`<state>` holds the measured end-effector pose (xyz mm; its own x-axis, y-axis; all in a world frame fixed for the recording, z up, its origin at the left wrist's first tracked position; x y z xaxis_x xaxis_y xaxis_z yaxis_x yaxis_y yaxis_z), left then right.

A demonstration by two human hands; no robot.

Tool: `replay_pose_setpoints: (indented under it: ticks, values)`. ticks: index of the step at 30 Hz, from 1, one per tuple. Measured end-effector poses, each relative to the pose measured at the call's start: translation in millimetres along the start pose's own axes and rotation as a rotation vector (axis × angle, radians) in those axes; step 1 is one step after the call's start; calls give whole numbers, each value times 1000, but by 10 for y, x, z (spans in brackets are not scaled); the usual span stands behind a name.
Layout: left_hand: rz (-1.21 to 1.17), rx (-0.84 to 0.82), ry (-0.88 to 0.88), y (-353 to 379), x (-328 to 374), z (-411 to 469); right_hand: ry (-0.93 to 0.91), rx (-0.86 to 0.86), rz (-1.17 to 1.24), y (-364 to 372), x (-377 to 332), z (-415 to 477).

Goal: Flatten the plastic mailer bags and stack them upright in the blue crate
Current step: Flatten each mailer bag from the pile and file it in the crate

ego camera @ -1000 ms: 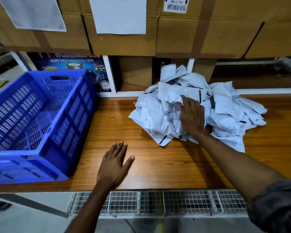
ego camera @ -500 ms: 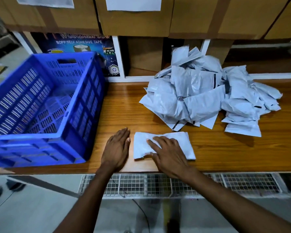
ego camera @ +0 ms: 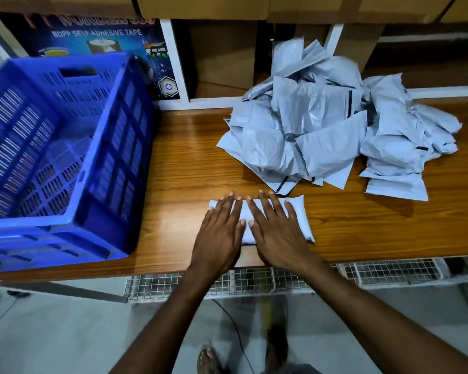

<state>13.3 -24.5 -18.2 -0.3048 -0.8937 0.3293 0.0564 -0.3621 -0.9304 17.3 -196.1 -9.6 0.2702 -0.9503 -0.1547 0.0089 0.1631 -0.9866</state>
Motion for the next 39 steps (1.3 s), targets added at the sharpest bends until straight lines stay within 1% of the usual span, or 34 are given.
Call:
replay_pose_setpoints:
  ticks: [2, 4, 6, 9, 11, 15, 17, 19, 21, 23, 25, 27, 30, 32, 33, 34, 35, 36, 38, 39]
  values:
    - [14, 6, -10, 54, -21, -11, -9, -19, 19, 22, 14, 28]
    - [17, 1, -23, 47, 7, -16, -15, -84, 60, 2, 62, 14]
    - [19, -11, -32, 26, 17, -30, 18, -145, 94, -73, 186, -29]
    - [24, -11, -62, 40, -7, -23, 49, -155, 63, -103, 380, -99]
    - [21, 0, -94, 36, -2, -42, 39, -183, 71, -94, 434, -130]
    - [24, -11, -115, 8, 3, -35, 13, -180, 59, -117, 483, -84]
    - [1, -57, -120, -18, 11, -35, 36, -223, 57, -137, 485, -115]
    - [-23, -93, -127, -63, -11, -67, 41, -184, 63, -202, 452, -178]
    - [4, -85, -89, -123, -67, -159, -31, -148, 88, -268, 340, -287]
    - [53, -106, -11, -161, -148, -331, -90, -177, 94, -232, 189, -453]
    - [63, -165, 43, -201, -213, -499, -100, -204, 68, -195, 81, -606]
    - [81, -175, 90, -259, -271, -662, -109, -179, 19, -196, 12, -730]
    - [67, -98, 190, -401, -364, -813, -133, -108, 63, -345, -97, -814]
    - [-26, 14, 238, -556, -414, -840, -174, 10, 86, -527, -141, -794]
    - [-98, 71, 243, -683, -407, -829, -163, 87, 112, -647, -151, -763]
    - [-175, 119, 217, -821, -394, -809, -126, 158, 166, -795, -160, -717]
    - [-255, 166, 147, -946, -380, -778, -73, 207, 246, -929, -153, -651]
    - [-319, 221, 55, -1047, -386, -729, -17, 221, 323, -1047, -150, -564]
    - [-380, 289, -111, -1117, -407, -611, 43, 186, 378, -1172, -134, -357]
    - [-411, 278, -171, -1080, -432, -547, 51, 153, 367, -1169, -111, -246]
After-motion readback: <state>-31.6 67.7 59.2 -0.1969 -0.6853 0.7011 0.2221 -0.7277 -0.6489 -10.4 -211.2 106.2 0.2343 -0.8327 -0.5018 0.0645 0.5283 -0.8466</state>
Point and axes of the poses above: each hand's wrist, its own z-axis towards the middle knuckle, its own y-axis out of the palm, x = y × z, the point moved 2 cm from there along z, towards the middle knuckle, and after that the axes turned 3 degrees about x, right-handed, at the moved point
